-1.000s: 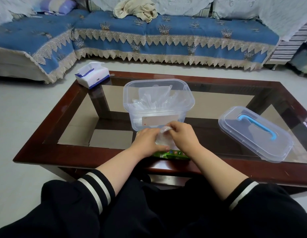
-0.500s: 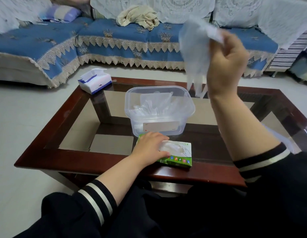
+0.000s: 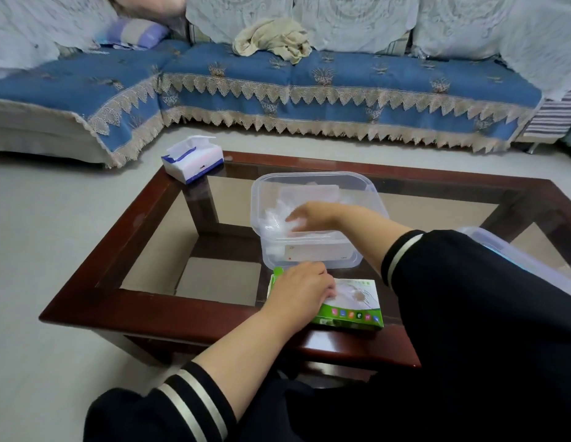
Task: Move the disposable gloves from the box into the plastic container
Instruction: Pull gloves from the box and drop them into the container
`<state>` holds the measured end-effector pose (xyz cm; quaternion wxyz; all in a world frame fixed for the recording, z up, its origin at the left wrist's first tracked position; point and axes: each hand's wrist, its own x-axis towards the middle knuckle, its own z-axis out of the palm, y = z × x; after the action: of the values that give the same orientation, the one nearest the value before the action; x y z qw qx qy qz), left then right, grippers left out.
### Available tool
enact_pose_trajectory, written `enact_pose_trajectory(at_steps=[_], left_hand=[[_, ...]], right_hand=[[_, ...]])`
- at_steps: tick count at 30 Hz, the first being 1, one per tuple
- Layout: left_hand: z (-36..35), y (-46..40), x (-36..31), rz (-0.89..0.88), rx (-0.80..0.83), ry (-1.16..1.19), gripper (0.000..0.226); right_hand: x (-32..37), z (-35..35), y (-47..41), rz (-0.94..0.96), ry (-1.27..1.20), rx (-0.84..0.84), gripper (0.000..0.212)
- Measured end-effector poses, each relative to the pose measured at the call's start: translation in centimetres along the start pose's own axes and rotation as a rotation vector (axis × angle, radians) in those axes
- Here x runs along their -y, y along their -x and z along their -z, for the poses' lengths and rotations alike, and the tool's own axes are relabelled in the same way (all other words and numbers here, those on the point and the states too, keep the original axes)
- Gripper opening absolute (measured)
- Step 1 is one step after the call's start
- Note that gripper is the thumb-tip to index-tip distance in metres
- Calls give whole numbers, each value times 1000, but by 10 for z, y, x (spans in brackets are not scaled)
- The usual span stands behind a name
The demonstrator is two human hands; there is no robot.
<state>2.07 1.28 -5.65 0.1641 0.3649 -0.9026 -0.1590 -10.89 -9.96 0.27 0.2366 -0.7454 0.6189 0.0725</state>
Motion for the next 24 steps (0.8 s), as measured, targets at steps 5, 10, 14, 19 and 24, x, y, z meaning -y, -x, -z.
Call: enact_pose_trajectory(at_steps=[5, 10, 14, 19, 24], left_hand=[[-2, -2, 0, -26, -21, -59, 16], [-2, -3, -2, -41, -37, -84, 16], [1, -1, -3, -35, -37, -88, 19], [2, -2, -5, 9, -43, -100, 19], [-4, -5, -5, 60, -59, -49, 15]], right_hand=[[-4, 0, 5, -123, -207, 277, 71], [-9, 9, 24, 18, -496, -327, 46], [-13, 2, 77, 168, -549, -984, 25], [-6, -63, 153, 151, -344, -856, 34], [-27, -113, 153, -69, -210, -266, 83]])
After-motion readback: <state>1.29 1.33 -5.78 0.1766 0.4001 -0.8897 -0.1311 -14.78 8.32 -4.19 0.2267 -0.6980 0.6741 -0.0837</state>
